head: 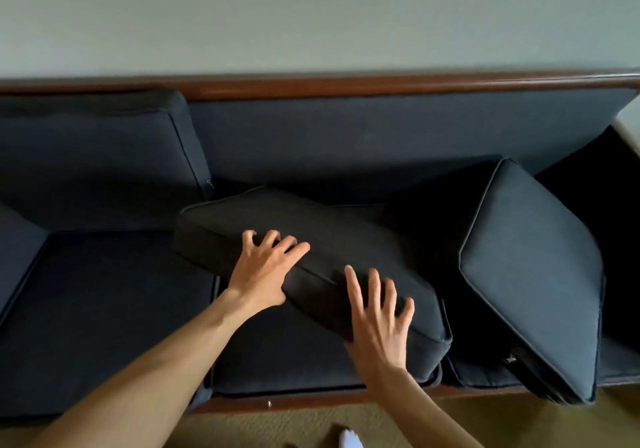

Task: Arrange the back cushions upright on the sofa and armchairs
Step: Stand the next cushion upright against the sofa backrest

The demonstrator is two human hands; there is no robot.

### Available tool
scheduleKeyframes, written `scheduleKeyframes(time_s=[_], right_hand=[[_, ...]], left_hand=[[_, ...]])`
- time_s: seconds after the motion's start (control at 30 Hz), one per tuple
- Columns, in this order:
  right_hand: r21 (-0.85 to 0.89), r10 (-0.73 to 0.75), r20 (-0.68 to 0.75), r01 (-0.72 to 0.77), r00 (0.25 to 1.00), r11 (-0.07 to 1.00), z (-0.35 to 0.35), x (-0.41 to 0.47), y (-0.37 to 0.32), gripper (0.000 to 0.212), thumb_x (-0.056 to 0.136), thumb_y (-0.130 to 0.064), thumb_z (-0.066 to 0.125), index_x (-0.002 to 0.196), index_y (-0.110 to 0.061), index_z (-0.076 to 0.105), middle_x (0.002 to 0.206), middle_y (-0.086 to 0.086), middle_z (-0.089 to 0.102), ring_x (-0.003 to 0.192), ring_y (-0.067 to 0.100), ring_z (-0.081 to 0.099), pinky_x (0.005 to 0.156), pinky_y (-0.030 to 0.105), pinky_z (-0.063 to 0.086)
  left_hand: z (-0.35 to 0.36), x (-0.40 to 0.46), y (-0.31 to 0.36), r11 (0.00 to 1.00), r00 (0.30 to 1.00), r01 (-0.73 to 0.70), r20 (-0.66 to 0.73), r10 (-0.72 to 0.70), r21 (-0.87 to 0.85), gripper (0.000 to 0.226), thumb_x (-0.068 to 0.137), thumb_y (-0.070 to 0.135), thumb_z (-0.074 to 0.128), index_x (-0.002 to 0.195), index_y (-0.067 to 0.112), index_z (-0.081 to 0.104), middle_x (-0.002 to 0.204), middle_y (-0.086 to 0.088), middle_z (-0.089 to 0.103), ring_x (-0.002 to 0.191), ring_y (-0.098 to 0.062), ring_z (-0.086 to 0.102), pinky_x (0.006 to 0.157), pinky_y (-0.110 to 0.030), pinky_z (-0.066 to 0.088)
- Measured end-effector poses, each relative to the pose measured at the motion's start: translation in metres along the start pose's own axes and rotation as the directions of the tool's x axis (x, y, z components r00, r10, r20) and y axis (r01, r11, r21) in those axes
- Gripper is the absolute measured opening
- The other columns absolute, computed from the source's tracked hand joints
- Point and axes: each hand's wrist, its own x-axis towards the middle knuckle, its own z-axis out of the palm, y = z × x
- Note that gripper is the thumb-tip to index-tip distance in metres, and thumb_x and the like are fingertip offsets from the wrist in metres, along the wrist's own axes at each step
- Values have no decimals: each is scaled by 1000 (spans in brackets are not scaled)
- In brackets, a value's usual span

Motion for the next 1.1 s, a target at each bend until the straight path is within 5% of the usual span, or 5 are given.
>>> scheduleKeyframes(time_s=[0.17, 0.5, 0.77, 0.97, 1.1], right_hand=[[-105, 50, -12, -51, 999, 993, -22, 8, 1, 123, 26, -29, 93, 136, -22, 39, 113, 7, 57, 94, 36, 53, 79, 54, 43], [53, -152, 122, 146, 981, 988, -117, 54, -23, 88, 50, -50, 77, 128, -33, 42, 110, -9, 55, 102, 23, 50, 85, 43, 40], [-124, -65, 102, 77, 993, 989, -113, 76, -15, 117, 55, -60, 79, 147, -25, 16, 137, 3, 40, 124, 29, 42, 100, 55, 35], [-53, -150, 145, 159, 978, 986, -133, 70, -29, 87, 59, -45, 77, 133, -25, 35, 117, -2, 56, 113, 26, 50, 92, 49, 37], [-42, -283, 139, 291, 949, 956, -156, 84, -23, 91, 51, -48, 78, 131, -28, 40, 110, -7, 59, 107, 22, 53, 88, 47, 38]], left_hand=[[-23, -2, 0, 999, 1000, -20, 7, 21, -44, 87, 60, 25, 76, 137, 33, 35, 134, 8, 49, 123, -23, 42, 96, -51, 28], [-84, 6, -73, 976, 990, -81, 100, 102, -200, 88, 53, 33, 82, 130, 40, 39, 123, 14, 54, 116, -16, 47, 101, -53, 33], [-76, 26, -44, 985, 992, 129, 4, -130, -113, 110, 56, 18, 83, 144, 30, 18, 144, -1, 31, 140, -28, 20, 114, -64, 15], [-93, 0, -44, 965, 969, 246, 39, -244, -88, 92, 65, 27, 81, 142, 32, 32, 141, 5, 40, 134, -23, 32, 105, -64, 27], [-107, -13, -54, 951, 957, 291, 19, -290, -106, 84, 65, 33, 76, 139, 34, 37, 134, 8, 45, 128, -22, 36, 101, -64, 30]])
